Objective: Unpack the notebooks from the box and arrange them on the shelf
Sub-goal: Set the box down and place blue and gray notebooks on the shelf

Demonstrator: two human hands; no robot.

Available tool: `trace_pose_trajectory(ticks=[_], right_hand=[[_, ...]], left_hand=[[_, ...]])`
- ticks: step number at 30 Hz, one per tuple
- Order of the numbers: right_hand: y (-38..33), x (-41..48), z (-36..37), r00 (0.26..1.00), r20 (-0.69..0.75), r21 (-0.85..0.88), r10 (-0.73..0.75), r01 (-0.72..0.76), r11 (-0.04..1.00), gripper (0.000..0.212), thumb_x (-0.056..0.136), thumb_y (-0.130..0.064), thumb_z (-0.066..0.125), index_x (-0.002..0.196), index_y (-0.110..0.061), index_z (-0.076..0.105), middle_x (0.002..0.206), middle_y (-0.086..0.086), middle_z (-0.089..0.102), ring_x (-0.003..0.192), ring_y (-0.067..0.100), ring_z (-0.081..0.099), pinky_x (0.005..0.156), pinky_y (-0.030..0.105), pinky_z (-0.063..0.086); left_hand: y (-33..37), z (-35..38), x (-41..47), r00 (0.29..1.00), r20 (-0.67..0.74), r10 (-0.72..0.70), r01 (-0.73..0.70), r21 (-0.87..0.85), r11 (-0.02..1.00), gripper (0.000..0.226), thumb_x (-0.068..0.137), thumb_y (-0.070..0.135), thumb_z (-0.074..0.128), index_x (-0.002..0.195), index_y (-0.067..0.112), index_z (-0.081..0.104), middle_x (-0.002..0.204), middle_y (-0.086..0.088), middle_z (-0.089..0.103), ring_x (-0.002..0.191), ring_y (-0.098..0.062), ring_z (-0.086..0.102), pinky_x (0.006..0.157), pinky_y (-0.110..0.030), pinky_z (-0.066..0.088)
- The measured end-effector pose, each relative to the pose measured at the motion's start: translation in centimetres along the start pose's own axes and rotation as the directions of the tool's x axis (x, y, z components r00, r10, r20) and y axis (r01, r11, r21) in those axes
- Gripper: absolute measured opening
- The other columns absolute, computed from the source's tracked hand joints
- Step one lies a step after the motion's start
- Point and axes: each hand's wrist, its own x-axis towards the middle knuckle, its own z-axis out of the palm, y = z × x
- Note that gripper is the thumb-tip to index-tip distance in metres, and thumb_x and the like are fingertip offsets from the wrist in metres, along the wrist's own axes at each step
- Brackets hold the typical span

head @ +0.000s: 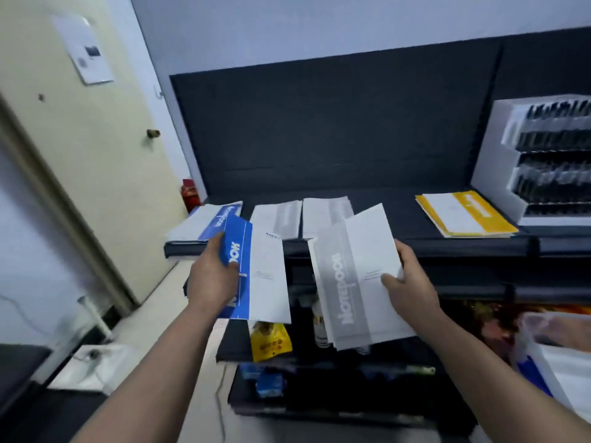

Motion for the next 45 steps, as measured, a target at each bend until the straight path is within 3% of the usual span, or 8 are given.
trace_pose_trajectory(ticks=[7,17,25,30,35,37,40,45], right_hand=[[-5.5,5.6,9.0,1.0,0.018,0.07,-0.019,0.018,0.997,0.058,0.092,-0.006,0.048,0.138,-0.038,0.034,0.103,-0.018,0.053,0.085,0.016,0.056,0.078,0.043,0.05],[-9.6,14.1,18.2,0.996,-0.028,0.238,0.089,-0.08,0.968,0.057,0.091,-0.001,0.05,0.133,-0.038,0.04,0.112,-0.018,0.059,0.108,0.018,0.059,0.097,0.046,0.048],[-11.3,17.8,20.9,0.98,-0.058,0.37,0.189,-0.155,0.916,0.051,0.091,0.006,0.048,0.134,-0.023,0.042,0.118,0.002,0.061,0.107,0.023,0.06,0.095,0.039,0.049],[-11.7,20.3,21.8,0.962,-0.012,0.379,0.273,-0.249,0.891,0.051,0.092,0.003,0.047,0.135,-0.022,0.04,0.12,0.005,0.06,0.105,0.026,0.06,0.09,0.038,0.05],[-11.0,22.5,22.9,0.964,0.029,-0.297,0.263,-0.243,0.923,0.064,0.092,-0.009,0.046,0.149,-0.014,0.019,0.134,0.013,0.05,0.119,0.035,0.051,0.095,0.039,0.044],[-11.0,22.7,23.7,0.968,0.062,-0.5,0.242,-0.179,0.847,0.07,0.092,-0.013,0.048,0.151,-0.012,0.009,0.137,0.016,0.041,0.124,0.035,0.044,0.094,0.04,0.041],[-11.3,22.5,24.1,0.993,0.054,-0.788,0.104,-0.022,0.616,0.061,0.091,-0.016,0.047,0.147,-0.013,0.023,0.139,0.012,0.036,0.127,0.031,0.034,0.096,0.038,0.036],[-11.0,21.8,23.5,0.988,0.144,-0.912,-0.048,0.151,0.38,0.048,0.086,-0.009,0.039,0.133,-0.018,0.047,0.136,0.007,0.039,0.128,0.028,0.031,0.097,0.039,0.032]], left_hand=[[-5.2,-3.8,10.4,0.996,-0.075,-0.053,0.047,-0.082,0.996,0.058,0.09,0.009,0.052,0.142,0.028,0.04,0.126,-0.004,0.062,0.109,-0.03,0.06,0.092,-0.039,0.049],[-8.6,-1.3,27.3,0.997,0.069,0.015,-0.008,-0.102,0.995,0.051,0.09,0.006,0.05,0.139,0.021,0.045,0.124,-0.005,0.063,0.105,-0.027,0.06,0.077,-0.032,0.042],[-10.8,1.8,31.2,0.968,0.247,0.051,-0.153,0.415,0.897,0.059,0.087,0.013,0.058,0.142,0.021,0.039,0.14,-0.012,0.041,0.126,-0.035,0.036,0.094,-0.046,0.044],[-9.5,2.4,31.3,0.945,0.3,0.132,-0.241,0.364,0.9,0.055,0.089,0.016,0.059,0.141,0.023,0.042,0.148,-0.008,0.032,0.136,-0.032,0.025,0.104,-0.048,0.038],[-7.4,3.0,30.8,0.936,0.3,0.186,-0.282,0.32,0.905,0.051,0.091,0.019,0.06,0.14,0.024,0.046,0.148,-0.003,0.034,0.136,-0.028,0.027,0.106,-0.043,0.036],[-6.8,3.2,30.8,0.927,0.313,0.206,-0.302,0.298,0.906,0.049,0.092,0.018,0.06,0.139,0.023,0.047,0.147,-0.003,0.035,0.135,-0.027,0.028,0.106,-0.041,0.036],[-5.9,3.6,30.6,0.904,0.342,0.257,-0.36,0.286,0.888,0.047,0.092,0.017,0.058,0.138,0.023,0.048,0.145,-0.002,0.038,0.134,-0.027,0.029,0.104,-0.038,0.036],[-5.3,4.5,30.2,0.879,0.371,0.298,-0.427,0.34,0.838,0.044,0.093,0.015,0.056,0.136,0.021,0.049,0.141,-0.002,0.042,0.13,-0.027,0.033,0.096,-0.039,0.043]])
